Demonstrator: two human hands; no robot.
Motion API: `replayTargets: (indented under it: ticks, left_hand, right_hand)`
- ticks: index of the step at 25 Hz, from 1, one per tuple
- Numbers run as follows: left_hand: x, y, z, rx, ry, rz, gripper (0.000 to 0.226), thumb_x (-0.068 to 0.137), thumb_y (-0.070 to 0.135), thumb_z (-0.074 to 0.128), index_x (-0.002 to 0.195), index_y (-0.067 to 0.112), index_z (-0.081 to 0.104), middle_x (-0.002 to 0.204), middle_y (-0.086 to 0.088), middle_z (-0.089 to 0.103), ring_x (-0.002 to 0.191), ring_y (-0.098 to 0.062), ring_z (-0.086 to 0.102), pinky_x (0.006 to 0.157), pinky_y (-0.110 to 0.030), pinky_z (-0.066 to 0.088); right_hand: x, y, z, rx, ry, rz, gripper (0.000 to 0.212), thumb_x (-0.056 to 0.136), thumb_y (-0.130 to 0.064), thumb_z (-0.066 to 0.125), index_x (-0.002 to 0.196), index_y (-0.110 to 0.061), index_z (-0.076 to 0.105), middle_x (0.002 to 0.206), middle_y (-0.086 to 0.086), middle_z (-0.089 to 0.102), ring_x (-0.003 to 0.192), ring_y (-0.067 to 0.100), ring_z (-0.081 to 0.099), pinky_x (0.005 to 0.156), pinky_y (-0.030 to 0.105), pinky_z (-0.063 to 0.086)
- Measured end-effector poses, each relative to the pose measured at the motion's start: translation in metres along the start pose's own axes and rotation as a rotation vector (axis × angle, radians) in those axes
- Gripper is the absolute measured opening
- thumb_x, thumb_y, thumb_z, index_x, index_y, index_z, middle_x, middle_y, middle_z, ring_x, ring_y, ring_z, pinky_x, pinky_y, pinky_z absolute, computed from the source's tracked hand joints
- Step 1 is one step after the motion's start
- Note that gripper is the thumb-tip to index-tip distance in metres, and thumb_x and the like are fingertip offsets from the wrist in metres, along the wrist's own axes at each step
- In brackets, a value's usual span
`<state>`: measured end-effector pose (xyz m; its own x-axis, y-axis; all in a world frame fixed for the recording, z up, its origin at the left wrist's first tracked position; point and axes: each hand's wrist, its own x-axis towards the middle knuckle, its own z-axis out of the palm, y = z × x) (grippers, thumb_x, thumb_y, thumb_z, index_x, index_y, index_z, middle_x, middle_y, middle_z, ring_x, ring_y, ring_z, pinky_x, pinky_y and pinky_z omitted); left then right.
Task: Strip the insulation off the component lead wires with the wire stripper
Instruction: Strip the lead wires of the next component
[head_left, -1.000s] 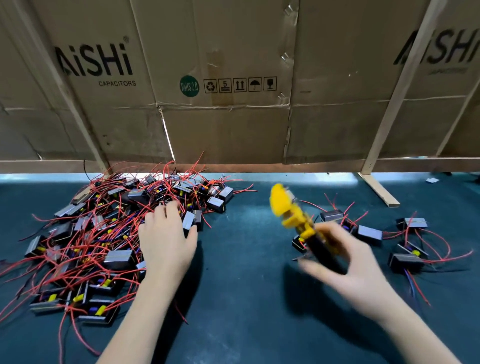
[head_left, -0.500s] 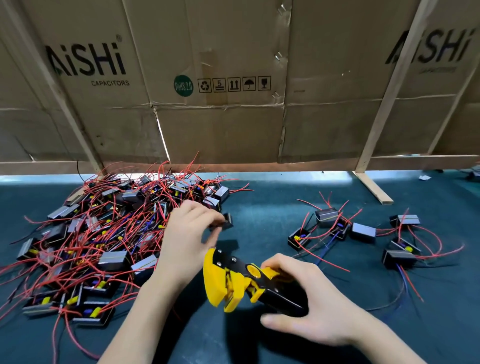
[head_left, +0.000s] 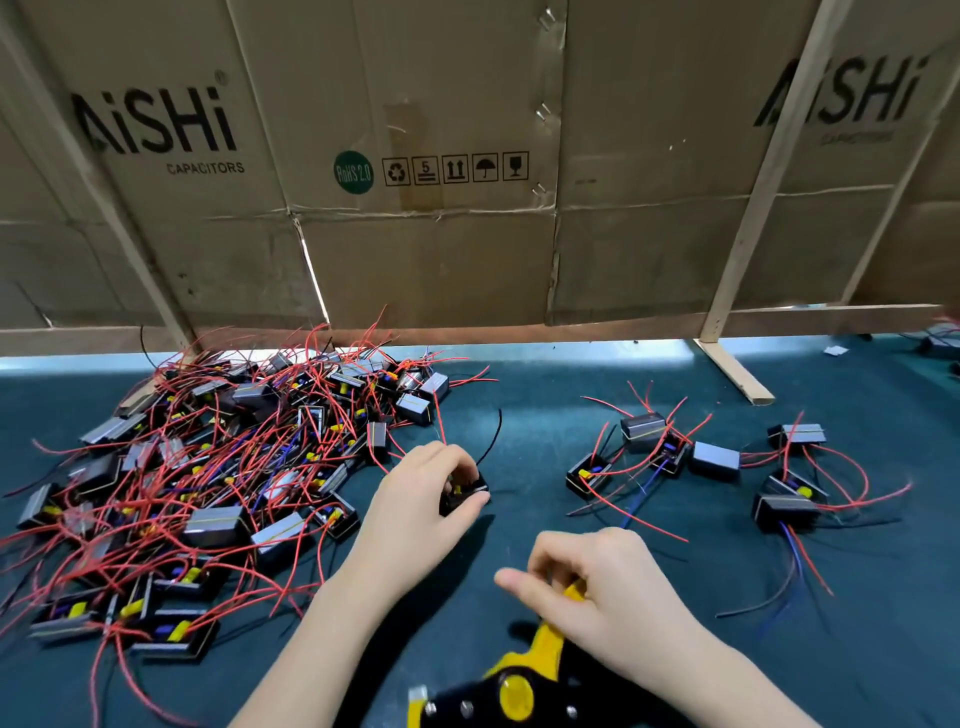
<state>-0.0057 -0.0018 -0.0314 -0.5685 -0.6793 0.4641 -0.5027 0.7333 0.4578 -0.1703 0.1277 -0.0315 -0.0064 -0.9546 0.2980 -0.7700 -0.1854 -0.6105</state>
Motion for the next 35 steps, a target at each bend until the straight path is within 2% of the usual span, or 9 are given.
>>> replayTargets:
  ticks: [5, 11, 14, 17, 21, 26, 28, 32, 35]
  left_hand:
    - [-0.001, 0.000, -0.001, 0.022, 0.021, -0.011, 0.011, 0.089, 0.024, 0.068, 0.086, 0.017, 0.061, 0.082, 0.008, 0.057, 0.085, -0.014, 0.053, 0.078, -0.032, 0.043]
    - [0.000, -0.008, -0.004, 0.007, 0.063, -0.155, 0.020, 0.082, 0.016, 0.074, 0.087, 0.015, 0.055, 0.083, 0.007, 0.056, 0.078, -0.015, 0.053, 0.076, -0.034, 0.046]
    - [0.001, -0.010, -0.008, -0.087, 0.109, -0.185, 0.019, 0.080, 0.013, 0.077, 0.084, 0.016, 0.058, 0.078, 0.010, 0.061, 0.073, -0.008, 0.057, 0.073, -0.023, 0.046]
    - [0.003, -0.009, -0.013, -0.164, 0.284, -0.208, 0.015, 0.084, 0.009, 0.072, 0.080, 0.017, 0.060, 0.074, 0.009, 0.063, 0.074, -0.007, 0.059, 0.070, -0.012, 0.042]
    - [0.006, -0.013, -0.025, -0.255, 0.500, -0.295, 0.011, 0.093, 0.010, 0.061, 0.086, 0.018, 0.063, 0.078, 0.006, 0.066, 0.073, -0.012, 0.059, 0.069, -0.019, 0.045]
    - [0.009, -0.014, -0.030, -0.560, 0.570, -0.429, 0.019, 0.098, 0.009, 0.054, 0.083, 0.012, 0.065, 0.078, 0.003, 0.069, 0.070, -0.013, 0.061, 0.067, -0.022, 0.046]
    - [0.013, -0.005, -0.031, -0.751, 0.507, -0.399, 0.025, 0.101, 0.011, 0.049, 0.083, 0.007, 0.066, 0.077, -0.003, 0.068, 0.063, -0.009, 0.056, 0.056, -0.016, 0.040]
    - [0.007, 0.037, -0.007, -0.951, -0.077, -0.310, 0.017, 0.090, 0.035, 0.058, 0.087, 0.025, 0.072, 0.076, -0.006, 0.065, 0.050, -0.008, 0.052, 0.047, -0.015, 0.036]
    - [-0.001, 0.057, 0.011, -0.955, -0.104, -0.279, 0.035, 0.073, 0.050, 0.072, 0.091, 0.022, 0.064, 0.074, 0.009, 0.065, 0.050, -0.006, 0.051, 0.050, -0.013, 0.040]
  right_hand:
    - [0.007, 0.005, -0.004, -0.177, 0.252, 0.208, 0.047, 0.080, -0.068, 0.058, 0.063, -0.025, 0.047, 0.050, -0.009, 0.045, 0.053, 0.012, 0.041, 0.058, 0.029, 0.037]
    - [0.001, 0.018, -0.032, -0.175, -0.377, 0.058, 0.087, 0.046, -0.086, 0.069, 0.121, -0.052, 0.041, 0.113, -0.030, 0.043, 0.113, -0.004, 0.038, 0.101, 0.021, 0.033]
    - [0.002, 0.028, -0.043, -0.180, -0.402, 0.000, 0.089, 0.049, -0.077, 0.076, 0.127, -0.053, 0.042, 0.124, -0.030, 0.031, 0.124, -0.005, 0.029, 0.107, 0.016, 0.025]
    - [0.004, 0.032, -0.054, -0.222, -0.349, -0.024, 0.085, 0.052, -0.071, 0.080, 0.127, -0.044, 0.052, 0.122, -0.027, 0.036, 0.123, -0.004, 0.032, 0.105, 0.014, 0.028]
    - [0.003, 0.027, -0.057, -0.219, -0.267, -0.047, 0.064, 0.050, -0.074, 0.077, 0.102, -0.037, 0.065, 0.095, -0.023, 0.052, 0.096, 0.000, 0.053, 0.082, 0.019, 0.044]
    - [0.002, 0.022, -0.066, 0.193, -0.139, 0.117, 0.051, 0.047, -0.063, 0.083, 0.086, -0.030, 0.074, 0.087, -0.008, 0.069, 0.080, 0.010, 0.066, 0.077, 0.034, 0.053]
    - [0.004, 0.018, -0.061, 0.419, -0.051, 0.157, 0.050, 0.049, -0.058, 0.080, 0.090, -0.029, 0.075, 0.088, 0.000, 0.073, 0.083, 0.016, 0.068, 0.079, 0.032, 0.053]
    - [0.007, 0.002, -0.035, 0.595, 0.064, 0.191, 0.040, 0.063, -0.057, 0.077, 0.085, -0.023, 0.077, 0.084, -0.003, 0.074, 0.079, 0.009, 0.067, 0.074, 0.017, 0.049]
    - [0.007, -0.001, -0.024, 0.558, 0.063, 0.171, 0.029, 0.079, -0.045, 0.075, 0.098, -0.022, 0.074, 0.098, -0.006, 0.075, 0.095, 0.007, 0.068, 0.088, 0.023, 0.050]
